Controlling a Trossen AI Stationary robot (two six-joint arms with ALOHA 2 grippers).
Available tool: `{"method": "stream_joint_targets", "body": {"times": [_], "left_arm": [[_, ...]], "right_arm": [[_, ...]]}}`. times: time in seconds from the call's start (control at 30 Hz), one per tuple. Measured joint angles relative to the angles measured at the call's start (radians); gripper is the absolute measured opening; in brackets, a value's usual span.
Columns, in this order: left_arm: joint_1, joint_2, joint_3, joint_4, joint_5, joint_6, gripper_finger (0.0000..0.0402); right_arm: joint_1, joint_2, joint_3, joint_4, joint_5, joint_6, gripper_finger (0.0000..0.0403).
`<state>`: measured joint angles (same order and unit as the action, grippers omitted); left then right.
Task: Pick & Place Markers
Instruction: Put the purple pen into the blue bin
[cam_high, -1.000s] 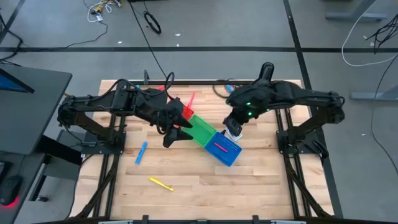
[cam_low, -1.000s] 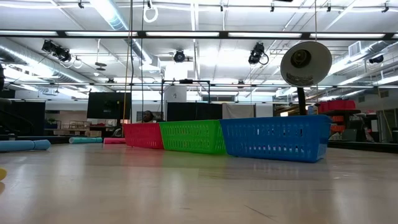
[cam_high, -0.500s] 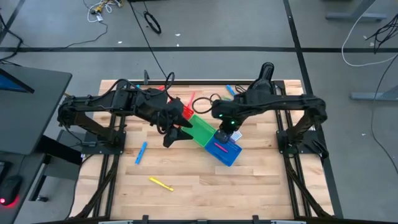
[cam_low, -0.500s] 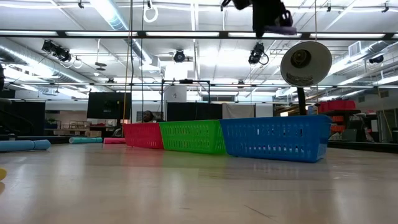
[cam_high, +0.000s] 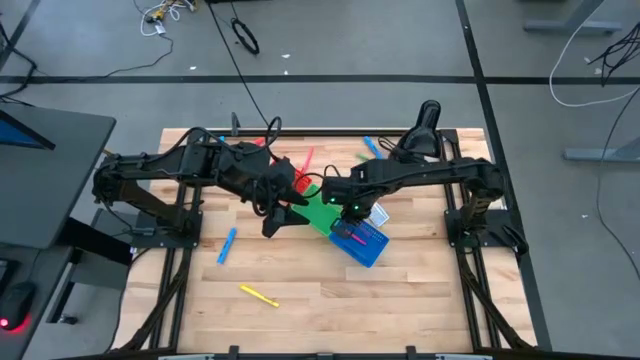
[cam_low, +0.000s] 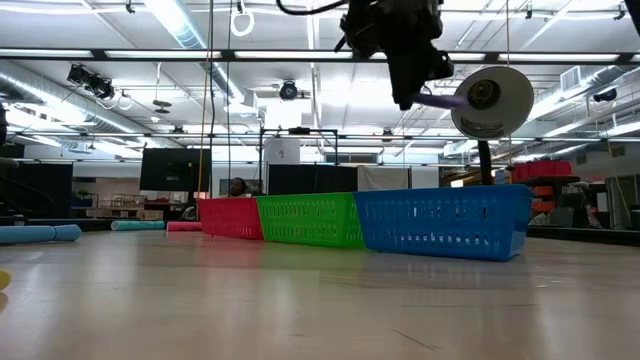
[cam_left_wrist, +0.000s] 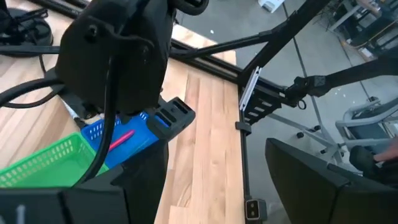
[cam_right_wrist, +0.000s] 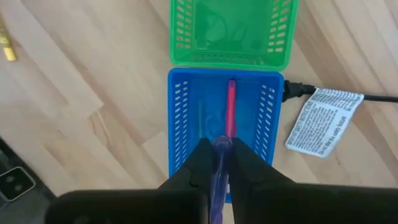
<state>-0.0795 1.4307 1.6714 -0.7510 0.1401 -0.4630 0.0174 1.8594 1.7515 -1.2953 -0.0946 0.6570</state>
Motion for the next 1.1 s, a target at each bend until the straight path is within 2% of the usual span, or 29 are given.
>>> {"method": "stream_joint_targets", "body": {"times": [0.47, 1.1], "left_arm": [[0.0, 0.0, 0.0, -0.041, 0.0, 0.004, 0.0275], [0.0, 0.0, 0.0, -0.04, 0.0, 0.005, 0.0275]], "right_arm": [[0.034, 0.097, -0.032, 0.047, 0.044, 0.008, 0.0017], [0.054, 0.098, -0.398, 0.407, 0.033, 0.065, 0.0017]]}}
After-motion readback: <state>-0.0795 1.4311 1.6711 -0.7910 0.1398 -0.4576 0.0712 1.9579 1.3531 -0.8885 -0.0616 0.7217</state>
